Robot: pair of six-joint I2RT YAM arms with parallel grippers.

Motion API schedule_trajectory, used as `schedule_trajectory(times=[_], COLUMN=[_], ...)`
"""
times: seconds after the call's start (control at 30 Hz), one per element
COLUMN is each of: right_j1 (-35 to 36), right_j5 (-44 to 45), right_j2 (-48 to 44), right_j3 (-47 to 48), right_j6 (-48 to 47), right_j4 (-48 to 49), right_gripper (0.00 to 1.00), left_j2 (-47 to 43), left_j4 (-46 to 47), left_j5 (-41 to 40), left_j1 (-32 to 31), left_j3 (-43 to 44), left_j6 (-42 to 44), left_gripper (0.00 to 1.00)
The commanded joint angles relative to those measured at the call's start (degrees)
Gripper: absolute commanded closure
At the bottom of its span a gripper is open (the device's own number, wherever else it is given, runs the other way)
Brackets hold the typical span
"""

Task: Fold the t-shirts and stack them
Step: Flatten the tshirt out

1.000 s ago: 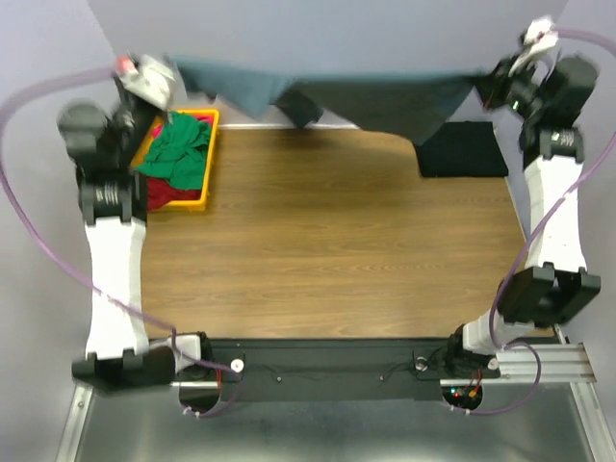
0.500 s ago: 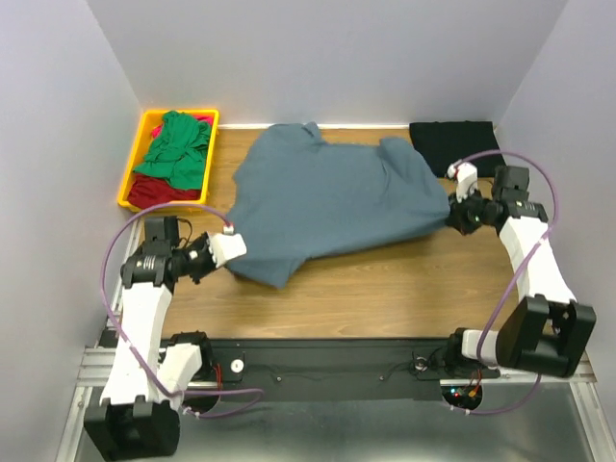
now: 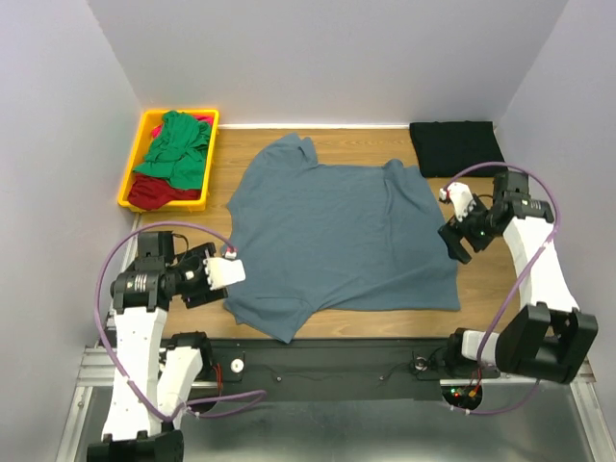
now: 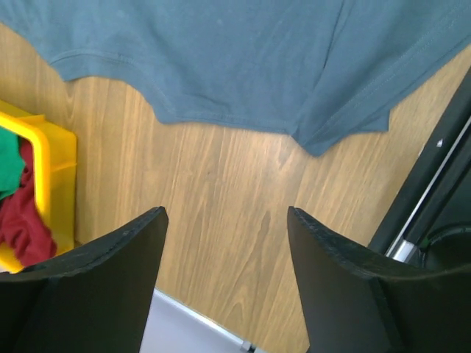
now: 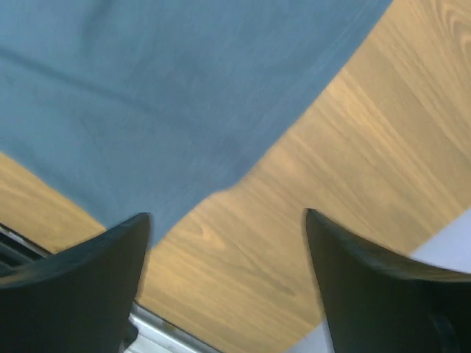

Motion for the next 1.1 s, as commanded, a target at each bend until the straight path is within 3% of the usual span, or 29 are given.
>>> schedule_trajectory(times=[0.0,0.07,0.17,0.23,0.37,0.53,0.8,1.07], right_j1=[-0.3,0.0,0.8,0.9,1.1,3.3,6.0,6.1], right_j5=[-5.4,-6.1,-6.0,-6.4,-8.2,-7.8,-2.5,2.4], right_j2=[8.5,11.7,15.1,17.5,23.3,31.2,41.1,53.5], right_j3=[4.5,6.1,5.6,6.2,10.0,16.5,19.7,29.5], right_j6=[4.8,7.9,10.6,12.5,18.3,23.8,29.1,33.9], right_j4=[-0.9,-0.7,1.2,3.0,7.9,12.9,19.7,22.0], right_gripper=[0.2,0.31,0.36,0.36,0.4,0.46,0.57,0.63], left_j2=[6.1,9.9,19.5,21.2,26.0,39.9,58.2,73.6], left_j4=[9.0,14.5,15.4,17.1,32.4,41.5,46.4,42.7], left_j5=[4.9,5.6,4.8,4.1,-4.1,-10.1,-13.1,-15.8], left_j1=[-0.3,-2.0,-7.7,-14.1,-22.6,-22.9,-22.3,-12.0], left_j3=[1.3,2.1,4.3,3.8,0.5,6.1,13.9,27.1], left_j6=[-5.9,-14.7,-20.2,-24.8,-34.9,-42.3,-47.5,-50.0], left_gripper=[0.28,0.37,0.45,0.45,0.44,0.51,0.6,0.72])
